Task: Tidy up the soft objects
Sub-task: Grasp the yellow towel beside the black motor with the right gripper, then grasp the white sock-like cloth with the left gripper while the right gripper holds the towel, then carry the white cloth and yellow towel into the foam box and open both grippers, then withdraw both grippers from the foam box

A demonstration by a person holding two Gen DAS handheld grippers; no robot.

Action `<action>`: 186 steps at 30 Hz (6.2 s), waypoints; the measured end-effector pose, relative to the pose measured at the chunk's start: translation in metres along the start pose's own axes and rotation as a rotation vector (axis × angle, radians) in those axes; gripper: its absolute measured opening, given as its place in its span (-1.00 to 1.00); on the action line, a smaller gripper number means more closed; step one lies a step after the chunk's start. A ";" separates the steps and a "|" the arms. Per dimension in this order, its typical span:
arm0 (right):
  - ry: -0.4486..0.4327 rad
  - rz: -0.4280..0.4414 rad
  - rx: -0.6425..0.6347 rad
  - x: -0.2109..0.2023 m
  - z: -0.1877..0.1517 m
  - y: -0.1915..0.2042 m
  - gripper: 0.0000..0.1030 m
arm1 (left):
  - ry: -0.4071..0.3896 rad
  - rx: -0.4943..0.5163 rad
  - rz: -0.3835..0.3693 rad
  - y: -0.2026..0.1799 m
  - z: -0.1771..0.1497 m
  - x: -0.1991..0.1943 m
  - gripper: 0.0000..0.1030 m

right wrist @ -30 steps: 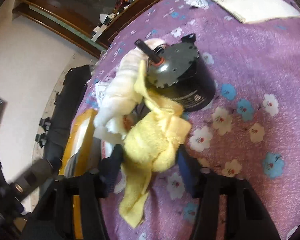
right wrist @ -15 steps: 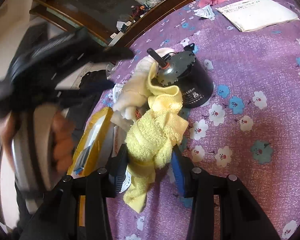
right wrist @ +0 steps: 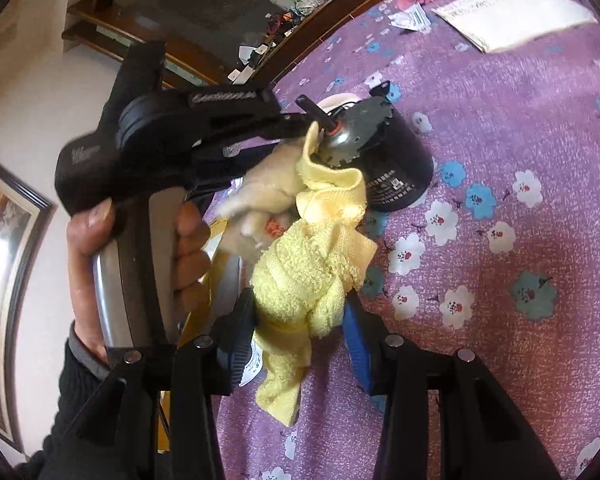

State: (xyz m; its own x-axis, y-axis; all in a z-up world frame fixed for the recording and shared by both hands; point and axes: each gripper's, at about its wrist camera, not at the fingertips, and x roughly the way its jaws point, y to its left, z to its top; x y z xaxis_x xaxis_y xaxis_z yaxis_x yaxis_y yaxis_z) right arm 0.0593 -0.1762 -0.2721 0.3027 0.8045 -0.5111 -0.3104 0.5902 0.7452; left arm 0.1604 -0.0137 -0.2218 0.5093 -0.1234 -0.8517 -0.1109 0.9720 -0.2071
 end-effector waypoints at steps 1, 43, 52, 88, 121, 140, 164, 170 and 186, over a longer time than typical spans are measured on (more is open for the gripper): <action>0.001 0.002 0.004 0.000 0.001 -0.001 -0.19 | -0.004 -0.007 -0.015 0.002 -0.002 -0.003 -0.31; -0.071 0.023 0.049 -0.023 -0.009 -0.006 -0.18 | 0.046 0.035 -0.034 -0.008 -0.061 -0.009 -0.41; -0.101 0.046 0.060 -0.029 -0.007 -0.010 -0.18 | -0.079 -0.064 -0.169 0.010 -0.076 -0.081 -0.42; -0.114 0.137 -0.320 -0.020 -0.052 0.144 -0.19 | -0.302 -0.326 -0.142 0.151 -0.186 -0.224 -0.42; 0.121 0.020 -0.309 0.127 -0.024 0.160 -0.10 | -0.109 -0.394 0.095 0.235 -0.154 -0.127 -0.13; 0.042 0.120 -0.297 0.036 -0.032 0.147 0.36 | -0.250 -0.349 0.118 0.164 -0.182 -0.185 0.37; -0.023 0.022 -0.127 -0.020 -0.025 0.045 0.35 | -0.192 -0.216 0.073 0.064 -0.169 -0.153 0.37; -0.019 0.015 -0.114 -0.018 -0.022 0.040 0.35 | -0.178 -0.212 0.071 0.062 -0.168 -0.145 0.37; -0.014 0.003 -0.098 -0.006 -0.022 0.031 0.35 | -0.168 -0.213 0.067 0.067 -0.167 -0.141 0.37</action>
State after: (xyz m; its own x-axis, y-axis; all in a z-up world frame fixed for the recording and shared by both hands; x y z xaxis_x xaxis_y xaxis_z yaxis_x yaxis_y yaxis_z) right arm 0.0281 -0.1613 -0.2557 0.3137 0.8059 -0.5021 -0.3979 0.5917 0.7011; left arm -0.0615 0.0356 -0.1958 0.6271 -0.0080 -0.7789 -0.3173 0.9106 -0.2648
